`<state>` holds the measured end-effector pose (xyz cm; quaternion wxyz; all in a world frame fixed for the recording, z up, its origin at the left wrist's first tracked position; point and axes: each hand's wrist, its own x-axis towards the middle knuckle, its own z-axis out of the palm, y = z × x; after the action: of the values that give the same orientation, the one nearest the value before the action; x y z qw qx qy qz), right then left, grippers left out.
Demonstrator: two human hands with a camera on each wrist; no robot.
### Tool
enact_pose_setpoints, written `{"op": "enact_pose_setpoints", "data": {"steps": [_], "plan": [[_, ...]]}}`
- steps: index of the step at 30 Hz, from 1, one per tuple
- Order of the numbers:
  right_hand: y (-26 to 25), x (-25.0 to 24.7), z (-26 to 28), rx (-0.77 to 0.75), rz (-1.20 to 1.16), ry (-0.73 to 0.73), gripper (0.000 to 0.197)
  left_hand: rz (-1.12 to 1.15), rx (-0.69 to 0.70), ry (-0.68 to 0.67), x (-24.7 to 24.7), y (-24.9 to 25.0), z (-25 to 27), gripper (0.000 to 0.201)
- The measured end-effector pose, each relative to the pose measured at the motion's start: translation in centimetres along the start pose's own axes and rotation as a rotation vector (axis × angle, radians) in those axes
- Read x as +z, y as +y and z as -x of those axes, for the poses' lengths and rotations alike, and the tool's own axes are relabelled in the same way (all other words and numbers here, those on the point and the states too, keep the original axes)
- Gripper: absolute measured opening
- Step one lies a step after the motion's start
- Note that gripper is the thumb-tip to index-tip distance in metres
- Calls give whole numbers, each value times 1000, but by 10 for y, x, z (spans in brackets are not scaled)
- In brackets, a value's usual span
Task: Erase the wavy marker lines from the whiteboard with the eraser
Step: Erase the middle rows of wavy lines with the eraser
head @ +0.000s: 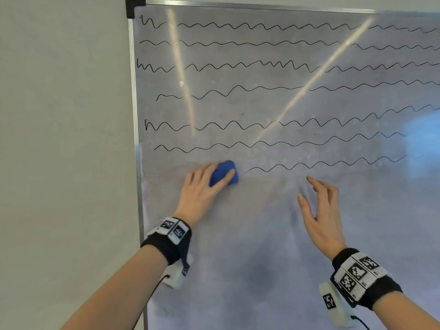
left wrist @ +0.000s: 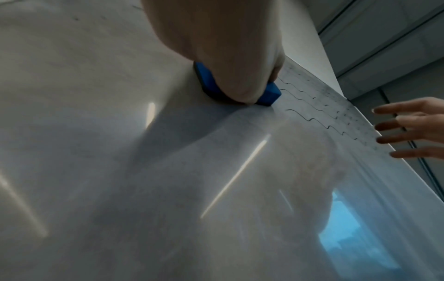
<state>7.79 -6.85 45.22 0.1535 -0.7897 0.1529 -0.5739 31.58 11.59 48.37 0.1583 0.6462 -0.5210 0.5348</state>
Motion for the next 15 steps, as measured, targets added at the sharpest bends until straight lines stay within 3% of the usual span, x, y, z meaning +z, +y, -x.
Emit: {"op": "enact_pose_setpoints", "data": {"steps": [5,11,15], "plan": [[4,1,-5,-21,-27,-23,53,5,-137,-35,1,16,-13,68],[4,-2,-7,-39,-60,-25,53,-5,125,-129,23,85,-48,59],[15,-14,-12,-41,-59,-27,54,-31,178,-120,14,60,-29,63]]}}
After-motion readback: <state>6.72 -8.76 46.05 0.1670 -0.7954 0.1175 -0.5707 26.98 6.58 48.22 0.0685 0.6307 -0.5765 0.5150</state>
